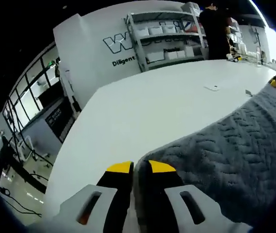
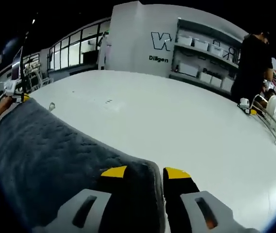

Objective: Open the folded towel by lifting each exposed corner and separating the folded layers until the towel lies flat within the target outline without major curled edges

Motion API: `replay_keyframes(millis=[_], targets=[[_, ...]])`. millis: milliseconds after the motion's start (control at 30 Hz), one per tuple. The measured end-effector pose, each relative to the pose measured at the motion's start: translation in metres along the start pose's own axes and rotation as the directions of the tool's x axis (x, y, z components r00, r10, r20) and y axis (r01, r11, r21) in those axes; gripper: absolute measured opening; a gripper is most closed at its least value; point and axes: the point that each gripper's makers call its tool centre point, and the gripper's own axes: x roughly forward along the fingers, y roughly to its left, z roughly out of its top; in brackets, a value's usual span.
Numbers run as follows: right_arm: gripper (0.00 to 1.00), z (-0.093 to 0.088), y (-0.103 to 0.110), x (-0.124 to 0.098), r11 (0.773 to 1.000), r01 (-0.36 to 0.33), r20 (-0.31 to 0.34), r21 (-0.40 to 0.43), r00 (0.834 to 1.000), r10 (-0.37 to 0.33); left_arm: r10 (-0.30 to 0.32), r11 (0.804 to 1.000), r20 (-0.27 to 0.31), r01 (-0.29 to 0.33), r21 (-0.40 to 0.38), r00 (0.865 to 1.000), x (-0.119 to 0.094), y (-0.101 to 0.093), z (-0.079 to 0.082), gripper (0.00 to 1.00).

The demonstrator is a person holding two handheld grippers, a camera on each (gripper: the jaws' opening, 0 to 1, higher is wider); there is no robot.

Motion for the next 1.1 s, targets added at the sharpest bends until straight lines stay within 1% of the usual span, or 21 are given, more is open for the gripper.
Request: replay_keyframes(millis=[67, 133, 233, 267, 333, 400, 433, 467, 500, 533, 600, 633, 667, 700, 767, 833, 900, 967, 1000, 1067, 1100], targets=[[0.33, 0.003, 0.0, -0.007, 1.0, 0.01, 0.003, -0.002, 1.0, -0.01, -0.025, 0.998, 0.036, 0.026, -0.049, 0.999, -0.006, -0.001, 0.006, 0.31], [0.37, 0.007, 0.0, -0.018, 1.0, 0.027, -0.007, 0.001, 1.0, -0.027, -0.066, 0.993, 0.069, 0.073, -0.098, 0.995, -0.017, -0.002, 0.014, 0.35], [0.45, 0.013, 0.002, -0.036, 0.999, 0.042, -0.018, -0.014, 0.999, -0.042, -0.072, 0.991, 0.092, 0.082, -0.104, 0.993, -0.034, 0.0, 0.02, 0.43], [0.47, 0.016, 0.004, -0.041, 0.999, 0.038, -0.017, -0.015, 0.999, -0.039, -0.079, 0.99, 0.099, 0.09, -0.112, 0.992, -0.04, 0.0, 0.022, 0.48], [0.51, 0.022, 0.01, -0.052, 1.0, 0.02, -0.008, -0.005, 1.0, -0.02, -0.116, 0.98, 0.106, 0.131, -0.15, 0.988, -0.056, -0.01, 0.023, 0.58], [0.54, 0.026, 0.019, -0.063, 1.0, -0.001, 0.003, 0.002, 1.0, 0.001, -0.151, 0.973, 0.116, 0.168, -0.157, 0.982, -0.068, -0.02, 0.026, 0.65], [0.57, 0.028, 0.024, -0.067, 1.0, -0.011, 0.006, 0.004, 1.0, 0.011, -0.173, 0.969, 0.131, 0.192, -0.154, 0.976, -0.073, -0.025, 0.029, 0.67], [0.62, 0.029, 0.029, -0.073, 1.0, -0.021, 0.01, 0.009, 1.0, 0.021, -0.187, 0.966, 0.151, 0.21, -0.148, 0.971, -0.078, -0.03, 0.034, 0.67], [0.68, 0.031, 0.035, -0.078, 1.0, -0.027, 0.013, 0.011, 1.0, 0.027, -0.212, 0.961, 0.183, 0.239, -0.137, 0.96, -0.086, -0.038, 0.04, 0.67], [0.75, 0.032, 0.041, -0.082, 0.999, -0.036, 0.009, 0.003, 0.999, 0.036, -0.233, 0.955, 0.197, 0.263, -0.138, 0.952, -0.091, -0.045, 0.043, 0.67], [0.82, 0.034, 0.053, -0.092, 0.998, -0.058, 0.019, 0.004, 0.998, 0.058, -0.269, 0.943, 0.21, 0.301, -0.142, 0.94, -0.101, -0.059, 0.047, 0.71], [0.83, 0.036, 0.062, -0.099, 0.997, -0.076, 0.037, -0.001, 0.996, 0.076, -0.292, 0.936, 0.21, 0.324, -0.137, 0.933, -0.107, -0.068, 0.047, 0.74], [0.83, 0.037, 0.069, -0.104, 0.996, -0.09, 0.048, -0.01, 0.995, 0.09, -0.291, 0.936, 0.215, 0.324, -0.138, 0.932, -0.112, -0.074, 0.049, 0.81], [0.84, 0.037, 0.073, -0.108, 0.995, -0.097, 0.052, -0.016, 0.994, 0.098, -0.308, 0.932, 0.224, 0.341, -0.126, 0.925, -0.118, -0.083, 0.05, 0.86], [0.87, 0.037, 0.082, -0.115, 0.993, -0.113, 0.062, -0.028, 0.992, 0.114, -0.332, 0.925, 0.234, 0.364, -0.108, 0.914, -0.129, -0.101, 0.051, 0.9], [0.89, 0.037, 0.089, -0.122, 0.992, -0.125, 0.07, -0.035, 0.989, 0.128, -0.371, 0.909, 0.233, 0.403, -0.106, 0.899, -0.143, -0.12, 0.051, 0.93], [0.92, 0.036, 0.098, -0.131, 0.989, -0.139, 0.079, -0.05, 0.987, 0.143, -0.406, 0.893, 0.248, 0.439, -0.096, 0.88, -0.151, -0.131, 0.057, 0.97], [0.96, 0.036, 0.104, -0.138, 0.988, -0.144, 0.088, -0.047, 0.985, 0.148, -0.423, 0.885, 0.262, 0.458, -0.088, 0.867, -0.162, -0.142, 0.058, 0.99], [1.0, 0.036, 0.107, -0.141, 0.988, -0.145, 0.09, -0.049, 0.985, 0.149, -0.423, 0.884, 0.268, 0.459, -0.089, 0.866, -0.165, -0.145, 0.059, 0.99], [0.99, 0.037, 0.118, -0.149, 0.984, -0.172, 0.113, -0.04, 0.978, 0.175, -0.417, 0.881, 0.312, 0.464, -0.092, 0.853, -0.174, -0.152, 0.065, 0.99], [0.99, 0.038, 0.123, -0.152, 0.982, -0.185, 0.128, -0.037, 0.974, 0.188, -0.42, 0.876, 0.342, 0.474, -0.087, 0.84, -0.178, -0.157, 0.071, 0.99]])
